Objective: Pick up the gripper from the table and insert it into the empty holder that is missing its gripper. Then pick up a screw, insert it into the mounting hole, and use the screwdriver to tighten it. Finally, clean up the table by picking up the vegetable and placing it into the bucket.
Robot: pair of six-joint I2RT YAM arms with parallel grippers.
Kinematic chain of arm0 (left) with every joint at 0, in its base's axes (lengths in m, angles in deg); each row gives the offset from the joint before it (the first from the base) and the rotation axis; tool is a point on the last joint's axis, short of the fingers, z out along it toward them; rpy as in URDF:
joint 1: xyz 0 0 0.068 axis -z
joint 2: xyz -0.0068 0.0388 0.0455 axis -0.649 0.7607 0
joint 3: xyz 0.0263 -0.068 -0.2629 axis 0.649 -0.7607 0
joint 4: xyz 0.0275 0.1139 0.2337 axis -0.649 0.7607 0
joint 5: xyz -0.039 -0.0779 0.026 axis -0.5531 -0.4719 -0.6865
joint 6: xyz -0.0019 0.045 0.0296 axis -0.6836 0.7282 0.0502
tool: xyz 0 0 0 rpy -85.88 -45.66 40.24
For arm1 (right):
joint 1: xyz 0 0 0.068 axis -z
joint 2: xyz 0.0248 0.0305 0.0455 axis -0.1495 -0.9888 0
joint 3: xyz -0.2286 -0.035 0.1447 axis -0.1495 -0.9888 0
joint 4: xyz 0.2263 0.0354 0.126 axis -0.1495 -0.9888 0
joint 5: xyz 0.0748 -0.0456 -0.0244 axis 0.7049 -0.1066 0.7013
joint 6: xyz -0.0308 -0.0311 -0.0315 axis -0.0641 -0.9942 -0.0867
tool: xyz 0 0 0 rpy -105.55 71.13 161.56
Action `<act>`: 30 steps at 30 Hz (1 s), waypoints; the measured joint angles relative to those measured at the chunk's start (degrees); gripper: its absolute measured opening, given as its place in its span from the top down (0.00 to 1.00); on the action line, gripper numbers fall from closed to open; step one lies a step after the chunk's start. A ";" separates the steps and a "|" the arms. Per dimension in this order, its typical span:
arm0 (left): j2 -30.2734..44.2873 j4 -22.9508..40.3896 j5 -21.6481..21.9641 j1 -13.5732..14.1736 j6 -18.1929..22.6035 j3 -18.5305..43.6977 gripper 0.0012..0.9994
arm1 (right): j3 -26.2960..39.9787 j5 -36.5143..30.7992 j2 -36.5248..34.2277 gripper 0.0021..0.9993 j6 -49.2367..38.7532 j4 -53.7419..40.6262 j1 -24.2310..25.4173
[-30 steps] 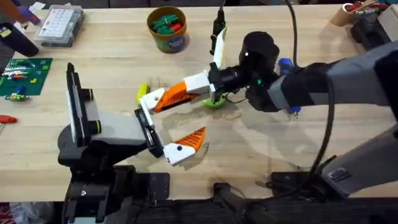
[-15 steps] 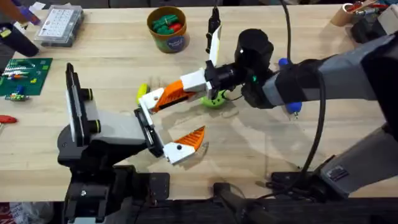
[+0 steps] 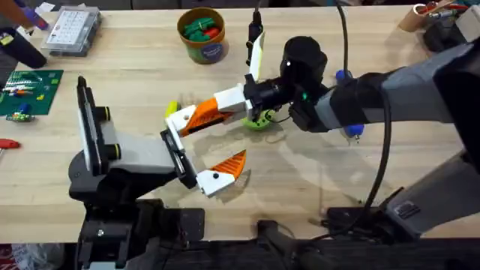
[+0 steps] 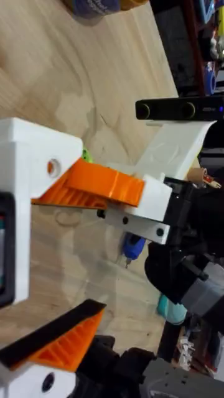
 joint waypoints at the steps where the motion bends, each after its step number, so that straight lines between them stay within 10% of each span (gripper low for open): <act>1: 0.00 0.00 0.00 0.01 0.00 0.00 0.01 | 0.00 -0.02 0.00 0.98 0.02 0.00 -0.02; 30: 0.00 0.00 0.00 0.02 -0.06 0.00 0.01 | 0.00 -0.09 0.00 1.00 0.82 0.04 -0.02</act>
